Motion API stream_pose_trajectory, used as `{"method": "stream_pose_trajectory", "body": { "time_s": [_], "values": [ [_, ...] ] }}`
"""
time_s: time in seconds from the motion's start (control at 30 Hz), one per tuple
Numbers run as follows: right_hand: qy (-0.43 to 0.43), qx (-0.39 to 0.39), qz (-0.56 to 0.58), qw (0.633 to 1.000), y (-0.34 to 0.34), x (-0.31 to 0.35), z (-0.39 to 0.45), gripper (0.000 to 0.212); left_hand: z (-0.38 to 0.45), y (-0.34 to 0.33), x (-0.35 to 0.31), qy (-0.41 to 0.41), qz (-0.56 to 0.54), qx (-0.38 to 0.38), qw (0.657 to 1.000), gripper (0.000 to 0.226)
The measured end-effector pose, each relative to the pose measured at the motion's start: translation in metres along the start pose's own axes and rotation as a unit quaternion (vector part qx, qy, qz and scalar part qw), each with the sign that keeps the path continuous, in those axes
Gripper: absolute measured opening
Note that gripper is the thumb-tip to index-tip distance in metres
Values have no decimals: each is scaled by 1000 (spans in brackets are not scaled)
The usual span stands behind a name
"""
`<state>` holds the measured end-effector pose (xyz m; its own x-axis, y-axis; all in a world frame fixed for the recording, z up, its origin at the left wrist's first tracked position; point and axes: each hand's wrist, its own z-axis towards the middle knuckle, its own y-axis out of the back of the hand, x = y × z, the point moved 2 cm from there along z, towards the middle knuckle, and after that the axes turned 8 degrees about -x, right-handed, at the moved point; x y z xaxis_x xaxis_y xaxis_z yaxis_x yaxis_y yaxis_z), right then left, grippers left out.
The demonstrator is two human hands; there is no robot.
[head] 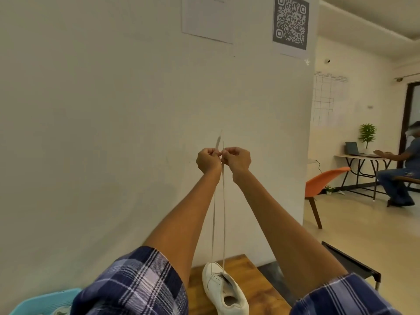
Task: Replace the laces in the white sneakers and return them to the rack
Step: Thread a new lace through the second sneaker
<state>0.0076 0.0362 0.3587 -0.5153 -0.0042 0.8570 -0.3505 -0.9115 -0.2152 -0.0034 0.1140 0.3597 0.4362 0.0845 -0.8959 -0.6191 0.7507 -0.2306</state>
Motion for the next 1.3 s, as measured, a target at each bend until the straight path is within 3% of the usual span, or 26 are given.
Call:
{"method": "stream_pose_trajectory", "body": {
  "time_s": [0.4,1.07,1.3],
  "values": [
    [-59,-7,53,997,13,19,7,10,-12,-7,-27,-42,28,42,998,10],
    [-56,-16,64,996,13,20,15,15,-12,-13,-25,4,-14,56,998,12],
    [-80,-39,115,989,17,17,20,17,-11,-16,-25,22,-37,66,997,13]
  ]
}}
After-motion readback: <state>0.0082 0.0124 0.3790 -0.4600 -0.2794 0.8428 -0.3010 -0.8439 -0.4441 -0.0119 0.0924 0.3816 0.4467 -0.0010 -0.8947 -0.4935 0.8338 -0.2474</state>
